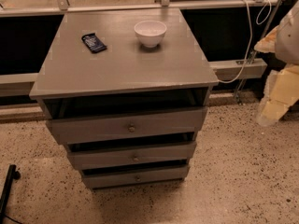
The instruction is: Open top drawer
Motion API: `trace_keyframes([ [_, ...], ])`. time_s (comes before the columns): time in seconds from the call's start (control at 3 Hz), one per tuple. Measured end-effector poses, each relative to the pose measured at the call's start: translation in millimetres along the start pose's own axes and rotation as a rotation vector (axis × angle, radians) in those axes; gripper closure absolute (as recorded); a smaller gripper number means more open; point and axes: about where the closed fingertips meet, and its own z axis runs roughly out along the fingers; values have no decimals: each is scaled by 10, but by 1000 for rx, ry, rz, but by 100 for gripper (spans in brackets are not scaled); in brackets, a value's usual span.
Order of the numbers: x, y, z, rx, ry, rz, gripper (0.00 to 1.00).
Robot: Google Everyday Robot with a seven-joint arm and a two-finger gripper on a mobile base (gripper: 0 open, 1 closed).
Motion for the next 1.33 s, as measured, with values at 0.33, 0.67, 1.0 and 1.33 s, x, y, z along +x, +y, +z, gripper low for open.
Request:
trace_keyframes([
  [0.33,-7,-1,22,4,-4,-2,0],
  [0.67,-88,-10,273,51,-48,-20,0],
  [1.0,-63,154,734,112,-73,-114,0],
  [1.33,-105,84,703,134,-82,-105,0],
])
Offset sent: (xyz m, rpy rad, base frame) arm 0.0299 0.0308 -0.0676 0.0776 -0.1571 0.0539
